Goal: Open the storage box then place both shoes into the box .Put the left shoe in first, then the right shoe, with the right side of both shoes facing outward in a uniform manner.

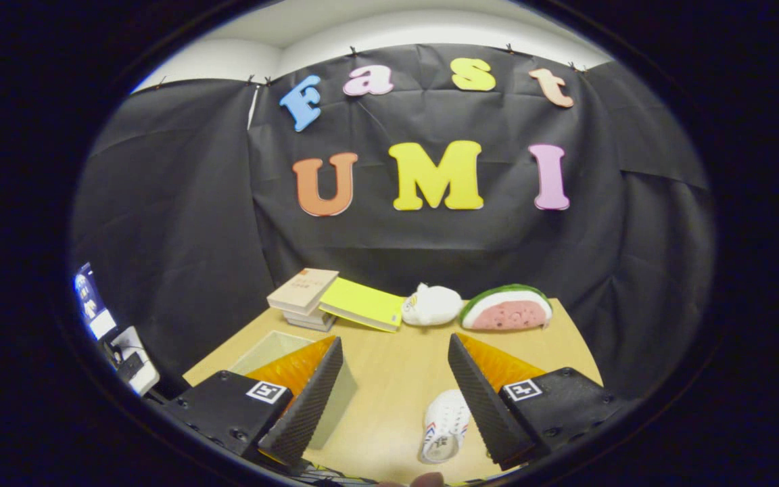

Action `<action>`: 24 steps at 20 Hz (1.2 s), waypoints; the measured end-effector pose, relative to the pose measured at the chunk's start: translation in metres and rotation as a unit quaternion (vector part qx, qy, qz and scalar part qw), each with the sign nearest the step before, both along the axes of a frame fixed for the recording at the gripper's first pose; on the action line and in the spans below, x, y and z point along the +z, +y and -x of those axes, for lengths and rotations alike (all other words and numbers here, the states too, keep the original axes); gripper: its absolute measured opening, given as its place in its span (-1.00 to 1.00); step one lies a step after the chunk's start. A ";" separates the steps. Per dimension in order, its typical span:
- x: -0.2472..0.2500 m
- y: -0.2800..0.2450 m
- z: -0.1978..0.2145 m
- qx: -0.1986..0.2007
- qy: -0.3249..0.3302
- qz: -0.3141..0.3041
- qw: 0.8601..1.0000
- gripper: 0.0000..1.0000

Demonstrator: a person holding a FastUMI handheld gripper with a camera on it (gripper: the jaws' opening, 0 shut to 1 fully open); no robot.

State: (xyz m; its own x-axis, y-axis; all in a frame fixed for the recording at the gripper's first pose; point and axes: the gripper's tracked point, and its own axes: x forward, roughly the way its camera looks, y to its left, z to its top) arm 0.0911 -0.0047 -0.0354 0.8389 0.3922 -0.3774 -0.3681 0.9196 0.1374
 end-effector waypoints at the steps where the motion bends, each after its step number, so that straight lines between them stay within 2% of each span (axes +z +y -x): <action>1: -0.014 -0.013 -0.004 -0.007 0.011 0.007 1.000 1.00; 5: -0.071 -0.056 -0.023 -0.027 0.054 0.029 0.998 1.00; 9: -0.150 -0.069 -0.034 -0.023 0.141 0.047 0.989 1.00; 15: -0.239 -0.067 -0.032 -0.007 0.270 0.072 0.960 1.00; 19: -0.270 -0.070 -0.036 -0.007 0.311 0.100 0.945 1.00; 24: -0.296 -0.064 -0.042 -0.007 0.376 0.100 0.921 1.00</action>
State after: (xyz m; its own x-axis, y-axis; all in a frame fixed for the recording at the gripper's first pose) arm 0.1334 -0.0683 -0.3318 0.3161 0.2440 -0.9168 -0.2263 0.9579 0.1768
